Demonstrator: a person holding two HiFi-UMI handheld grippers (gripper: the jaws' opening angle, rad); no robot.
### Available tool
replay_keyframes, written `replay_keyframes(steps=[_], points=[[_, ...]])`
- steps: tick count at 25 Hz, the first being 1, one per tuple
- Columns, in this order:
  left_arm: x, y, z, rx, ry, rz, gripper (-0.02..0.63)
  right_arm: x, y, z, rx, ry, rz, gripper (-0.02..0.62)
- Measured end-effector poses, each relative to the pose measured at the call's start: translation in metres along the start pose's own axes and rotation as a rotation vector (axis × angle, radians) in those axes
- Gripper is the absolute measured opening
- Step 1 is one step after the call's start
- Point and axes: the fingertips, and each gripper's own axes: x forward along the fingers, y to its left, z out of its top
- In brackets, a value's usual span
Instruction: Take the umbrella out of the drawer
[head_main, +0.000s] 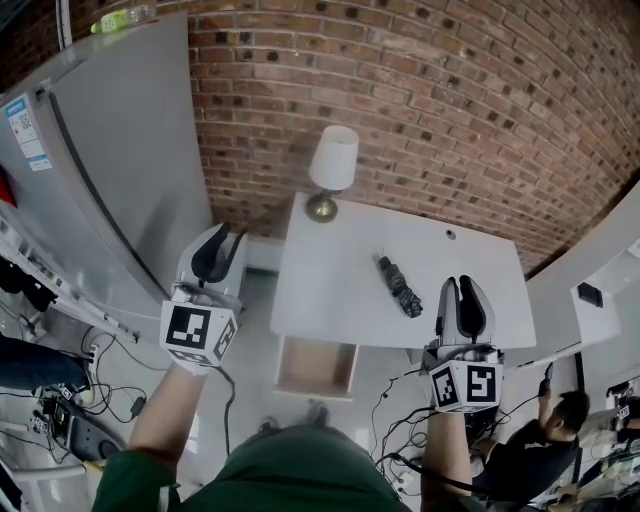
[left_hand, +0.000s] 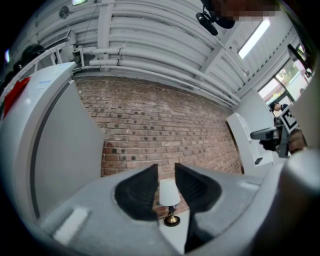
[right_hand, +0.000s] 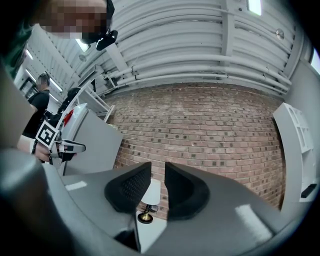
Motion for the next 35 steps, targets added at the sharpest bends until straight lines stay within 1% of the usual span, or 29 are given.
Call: replay_keyframes(steps=[18, 35], points=[[-0.009, 0.006, 0.003, -0.006, -0.011, -0.011, 0.101, -0.007, 0.015, 0.004, -0.014, 0.008, 0.004, 0.084], [-0.022, 0.016, -0.003, -0.019, -0.005, -0.029, 0.1, -0.014, 0.033, 0.003, -0.018, 0.021, -0.018, 0.08]])
